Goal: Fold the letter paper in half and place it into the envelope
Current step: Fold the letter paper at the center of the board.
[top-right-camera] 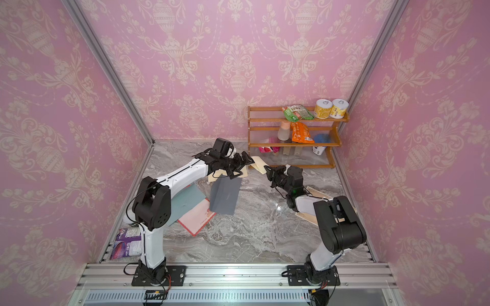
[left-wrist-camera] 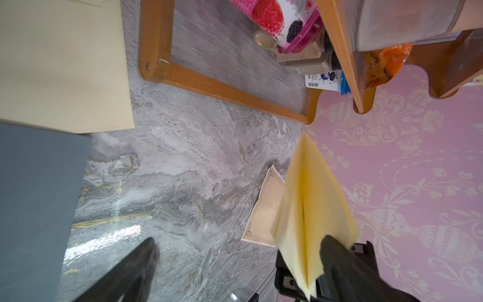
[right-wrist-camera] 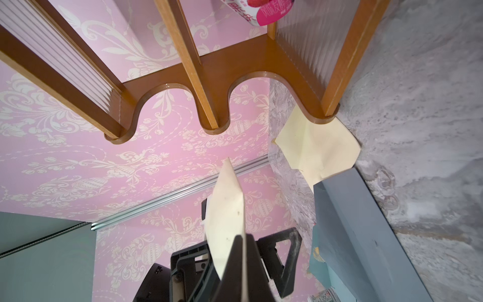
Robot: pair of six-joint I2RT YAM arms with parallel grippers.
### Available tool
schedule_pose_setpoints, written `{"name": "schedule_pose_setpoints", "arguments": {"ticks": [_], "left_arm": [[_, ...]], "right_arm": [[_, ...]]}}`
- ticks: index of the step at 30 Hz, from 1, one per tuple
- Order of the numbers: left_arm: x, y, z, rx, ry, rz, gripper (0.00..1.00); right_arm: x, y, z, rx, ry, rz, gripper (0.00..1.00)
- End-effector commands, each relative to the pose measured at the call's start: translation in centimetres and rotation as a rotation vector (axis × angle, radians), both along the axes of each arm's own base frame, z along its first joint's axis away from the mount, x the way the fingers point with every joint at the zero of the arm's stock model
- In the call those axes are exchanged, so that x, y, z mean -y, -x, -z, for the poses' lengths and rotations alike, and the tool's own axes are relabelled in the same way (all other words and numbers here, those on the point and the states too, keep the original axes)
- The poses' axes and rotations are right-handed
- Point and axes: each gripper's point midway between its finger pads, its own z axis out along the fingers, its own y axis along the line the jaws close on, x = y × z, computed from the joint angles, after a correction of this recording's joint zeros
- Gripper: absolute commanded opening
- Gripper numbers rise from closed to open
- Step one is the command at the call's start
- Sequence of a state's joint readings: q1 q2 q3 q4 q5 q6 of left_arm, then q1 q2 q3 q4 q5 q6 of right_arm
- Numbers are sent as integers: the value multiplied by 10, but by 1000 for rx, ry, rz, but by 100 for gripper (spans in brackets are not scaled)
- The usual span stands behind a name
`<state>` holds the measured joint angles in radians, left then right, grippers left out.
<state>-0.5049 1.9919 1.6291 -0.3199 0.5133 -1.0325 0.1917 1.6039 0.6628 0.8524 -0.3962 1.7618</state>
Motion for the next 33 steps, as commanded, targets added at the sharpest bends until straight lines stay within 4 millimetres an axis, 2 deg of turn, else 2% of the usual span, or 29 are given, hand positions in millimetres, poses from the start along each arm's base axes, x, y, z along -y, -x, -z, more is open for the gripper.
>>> {"name": "schedule_pose_setpoints", "arguments": {"ticks": [1,6,12,16,33], "left_arm": [[-27,-1,-11,55,-59,-9,99],[-28,-14,-15,111,-44,25,99],[-1,-25,-9,132,60,151,99],[8,-27,-2,116,100,180,99],[26,-25,-14,96,248,186,82]], "right_arm": [[3,12,0,5,84,-74,0],[2,17,-12,32,127,-166,0],[-10,20,-22,75,130,-260,0],[-14,18,-23,90,125,-282,0],[-34,-24,-27,156,52,-292,0]]}}
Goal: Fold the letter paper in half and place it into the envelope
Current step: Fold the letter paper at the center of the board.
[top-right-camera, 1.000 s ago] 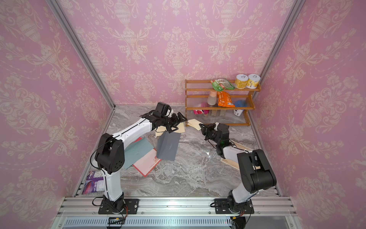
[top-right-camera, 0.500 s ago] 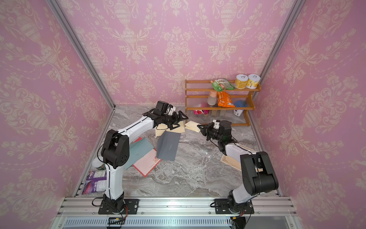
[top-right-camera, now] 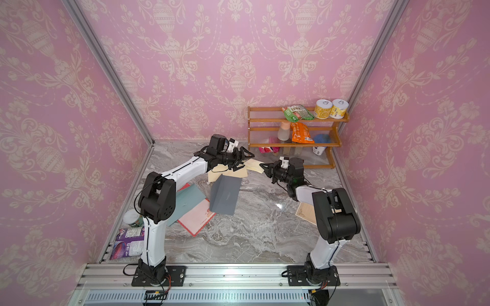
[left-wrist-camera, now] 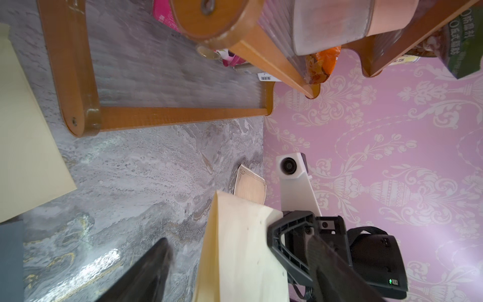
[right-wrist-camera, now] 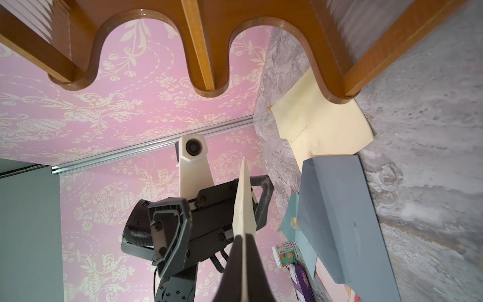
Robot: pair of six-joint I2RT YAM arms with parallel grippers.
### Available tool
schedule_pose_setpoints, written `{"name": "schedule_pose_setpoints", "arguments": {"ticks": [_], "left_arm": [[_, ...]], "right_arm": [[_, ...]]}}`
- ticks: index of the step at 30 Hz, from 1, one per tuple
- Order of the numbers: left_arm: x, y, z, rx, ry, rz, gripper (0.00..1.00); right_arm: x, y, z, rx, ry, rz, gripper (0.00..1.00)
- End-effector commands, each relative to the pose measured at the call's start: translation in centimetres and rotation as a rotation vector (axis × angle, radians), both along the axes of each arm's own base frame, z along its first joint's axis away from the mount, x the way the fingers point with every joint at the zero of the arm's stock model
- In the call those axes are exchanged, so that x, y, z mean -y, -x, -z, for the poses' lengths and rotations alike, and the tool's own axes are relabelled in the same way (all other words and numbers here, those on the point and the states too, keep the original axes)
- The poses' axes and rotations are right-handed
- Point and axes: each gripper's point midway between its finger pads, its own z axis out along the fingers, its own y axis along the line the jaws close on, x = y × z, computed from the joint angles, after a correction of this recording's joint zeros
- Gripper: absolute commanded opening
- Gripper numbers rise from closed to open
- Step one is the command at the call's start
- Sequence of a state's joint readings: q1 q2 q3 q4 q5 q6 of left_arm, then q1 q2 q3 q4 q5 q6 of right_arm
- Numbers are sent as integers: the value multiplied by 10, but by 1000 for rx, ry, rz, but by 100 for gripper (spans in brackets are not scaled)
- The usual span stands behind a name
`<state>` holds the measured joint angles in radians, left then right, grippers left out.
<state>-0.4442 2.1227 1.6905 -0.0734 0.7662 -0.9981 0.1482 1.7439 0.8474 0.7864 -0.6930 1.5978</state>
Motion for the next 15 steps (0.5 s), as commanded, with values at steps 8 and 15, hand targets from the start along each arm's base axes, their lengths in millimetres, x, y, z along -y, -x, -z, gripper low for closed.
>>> {"name": "schedule_pose_setpoints", "arguments": {"ticks": [8,15], "left_arm": [[7,6,-4,-10,36,34,67],[7,1,-3,-14,29,31,26]], "right_arm": [[-13,-9,-14,59,-37,-61,0],[-15,-8,-16,51,-29,-75,35]]}}
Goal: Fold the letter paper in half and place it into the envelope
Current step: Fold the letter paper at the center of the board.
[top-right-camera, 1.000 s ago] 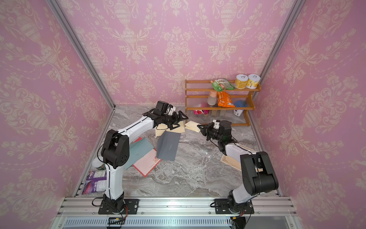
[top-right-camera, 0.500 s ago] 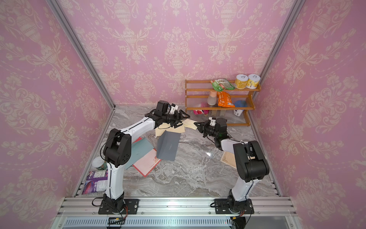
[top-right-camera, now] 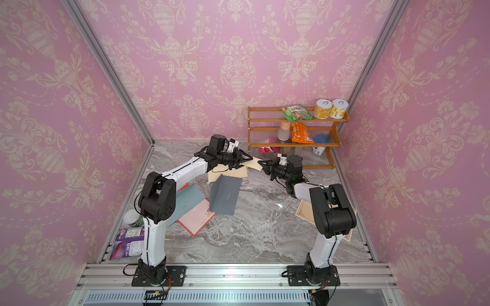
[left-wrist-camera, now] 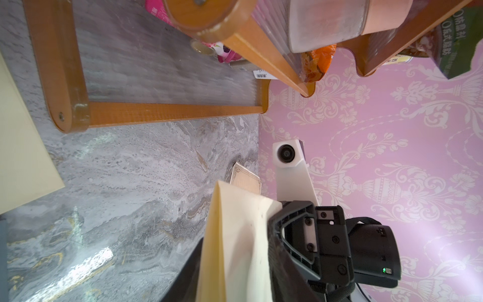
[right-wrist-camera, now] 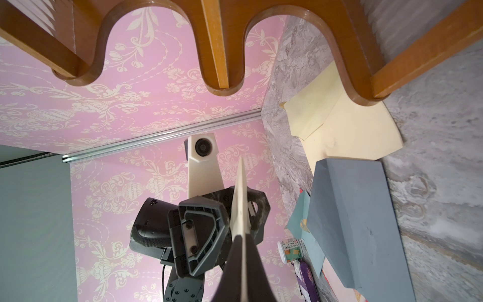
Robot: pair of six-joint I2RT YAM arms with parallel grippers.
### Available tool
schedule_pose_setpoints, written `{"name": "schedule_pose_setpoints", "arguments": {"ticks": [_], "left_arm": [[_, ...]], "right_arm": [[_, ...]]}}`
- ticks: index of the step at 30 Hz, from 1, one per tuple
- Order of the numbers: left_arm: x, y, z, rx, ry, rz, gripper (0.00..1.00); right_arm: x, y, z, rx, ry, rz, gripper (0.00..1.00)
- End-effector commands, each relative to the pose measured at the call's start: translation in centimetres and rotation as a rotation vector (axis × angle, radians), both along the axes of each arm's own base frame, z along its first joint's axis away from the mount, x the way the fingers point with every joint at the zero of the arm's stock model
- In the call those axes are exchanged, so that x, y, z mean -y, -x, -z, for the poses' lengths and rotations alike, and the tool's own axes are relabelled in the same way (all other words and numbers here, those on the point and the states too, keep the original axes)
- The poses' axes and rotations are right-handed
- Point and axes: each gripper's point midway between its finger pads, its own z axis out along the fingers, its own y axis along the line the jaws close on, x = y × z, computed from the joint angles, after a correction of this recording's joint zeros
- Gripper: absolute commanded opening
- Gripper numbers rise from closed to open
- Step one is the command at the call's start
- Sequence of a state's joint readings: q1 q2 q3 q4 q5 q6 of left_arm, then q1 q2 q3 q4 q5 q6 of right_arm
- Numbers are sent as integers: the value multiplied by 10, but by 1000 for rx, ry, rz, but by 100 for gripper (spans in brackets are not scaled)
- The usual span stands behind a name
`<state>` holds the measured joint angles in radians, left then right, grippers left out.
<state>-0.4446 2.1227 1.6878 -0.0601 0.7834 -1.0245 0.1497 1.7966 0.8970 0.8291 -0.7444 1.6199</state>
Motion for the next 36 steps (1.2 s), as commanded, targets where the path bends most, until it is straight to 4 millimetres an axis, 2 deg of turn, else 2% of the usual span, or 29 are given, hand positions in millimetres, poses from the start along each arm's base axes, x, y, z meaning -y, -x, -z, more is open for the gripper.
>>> {"name": "schedule_pose_setpoints", "arguments": {"ticks": [1,3,4,5,6,13,19,22,25,28,32,36], "left_arm": [[5,-1,0,3,7,25,21],[4,-4,0,3,-3,12,6],[4,-5,1,4,-11,4,0],[3,-7,0,2,-15,-9,0],[2,-10,1,0,-20,-27,0],[-10,-26,0,-11,-30,-231,0],[-31,-24,-6,8,-58,-456,0],[-43,-18,-8,12,-30,-568,0],[-52,-12,-8,15,-9,-644,0],[-56,-8,-7,20,28,-688,0],[-57,-6,-6,30,56,-714,0],[-58,-8,-12,51,54,-732,0]], "right_arm": [[-6,-1,-11,23,0,-15,51],[-5,0,-12,-3,24,10,76],[-7,1,-9,-33,42,19,85],[-10,2,-9,-53,59,31,94],[-12,3,-9,-78,70,49,99],[-33,4,-12,-208,32,233,100],[-20,10,-4,-295,26,448,99],[-21,2,-5,-286,7,484,93],[-25,-4,-6,-264,-27,513,78],[-31,-6,-4,-269,-41,526,70],[-39,-9,-6,-270,-57,521,67],[-41,-2,-10,-290,-55,519,67]]}}
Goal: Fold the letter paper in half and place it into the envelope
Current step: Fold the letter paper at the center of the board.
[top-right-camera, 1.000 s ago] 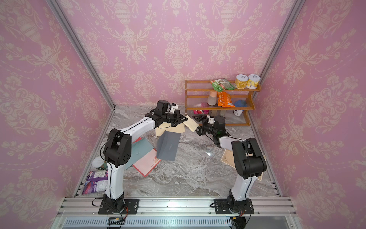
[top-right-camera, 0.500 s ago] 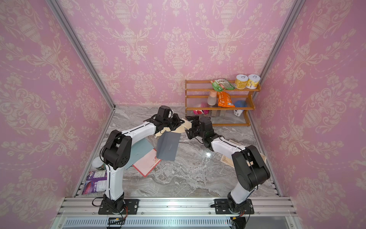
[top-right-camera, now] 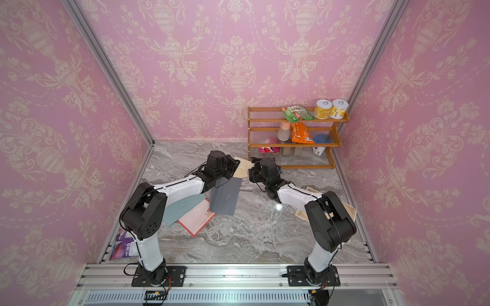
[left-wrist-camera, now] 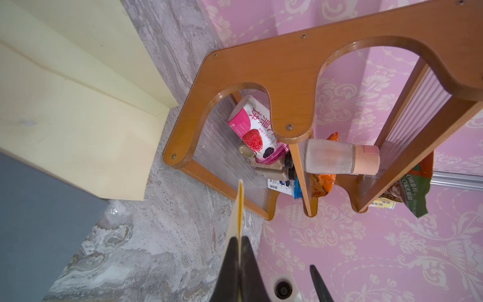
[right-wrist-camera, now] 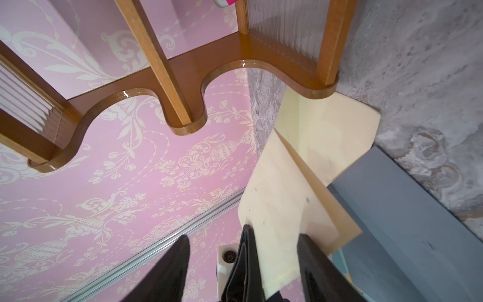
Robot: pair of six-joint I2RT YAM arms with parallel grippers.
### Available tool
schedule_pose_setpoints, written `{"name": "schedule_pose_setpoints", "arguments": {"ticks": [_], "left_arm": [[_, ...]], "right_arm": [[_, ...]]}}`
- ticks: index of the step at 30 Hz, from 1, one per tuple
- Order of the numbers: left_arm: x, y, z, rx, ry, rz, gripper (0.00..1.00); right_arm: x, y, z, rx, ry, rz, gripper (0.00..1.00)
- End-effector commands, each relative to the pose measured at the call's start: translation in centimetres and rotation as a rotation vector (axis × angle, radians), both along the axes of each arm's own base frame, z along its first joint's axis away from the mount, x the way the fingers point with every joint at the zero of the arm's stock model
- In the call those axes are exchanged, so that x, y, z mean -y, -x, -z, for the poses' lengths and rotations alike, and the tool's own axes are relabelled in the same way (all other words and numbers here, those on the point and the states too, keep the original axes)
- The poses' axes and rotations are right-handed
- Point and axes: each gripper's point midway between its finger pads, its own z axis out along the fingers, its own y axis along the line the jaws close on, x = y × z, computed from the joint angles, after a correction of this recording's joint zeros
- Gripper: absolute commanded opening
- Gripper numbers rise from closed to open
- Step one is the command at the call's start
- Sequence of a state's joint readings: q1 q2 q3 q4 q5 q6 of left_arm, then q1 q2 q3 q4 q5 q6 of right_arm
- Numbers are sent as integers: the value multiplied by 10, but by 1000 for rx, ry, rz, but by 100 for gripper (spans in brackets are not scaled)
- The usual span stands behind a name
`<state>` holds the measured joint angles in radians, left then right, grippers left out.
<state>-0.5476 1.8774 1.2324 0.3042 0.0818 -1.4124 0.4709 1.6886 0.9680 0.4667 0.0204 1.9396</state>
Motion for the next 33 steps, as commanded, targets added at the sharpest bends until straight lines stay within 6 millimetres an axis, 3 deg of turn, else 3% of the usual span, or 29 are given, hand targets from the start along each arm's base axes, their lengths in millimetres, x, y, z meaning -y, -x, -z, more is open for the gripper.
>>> {"name": "schedule_pose_setpoints", "arguments": {"ticks": [1,9,22,25,30,33], "left_arm": [[-1,-6,-27,74,39,-49,0],[3,-11,-27,79,35,-50,0],[13,-16,-29,77,48,-31,0],[16,-15,-28,72,55,-29,0],[20,-12,-29,66,69,-27,0],[24,-10,-33,72,73,-21,0]], "right_arm": [[-1,0,-16,6,-35,34,68],[-19,2,-14,-35,-65,1,67],[-26,-11,-9,-36,-78,17,65],[-26,-20,-10,-8,-86,24,58],[-24,-28,-11,32,-65,42,34],[-21,-32,-13,53,-57,62,28]]}}
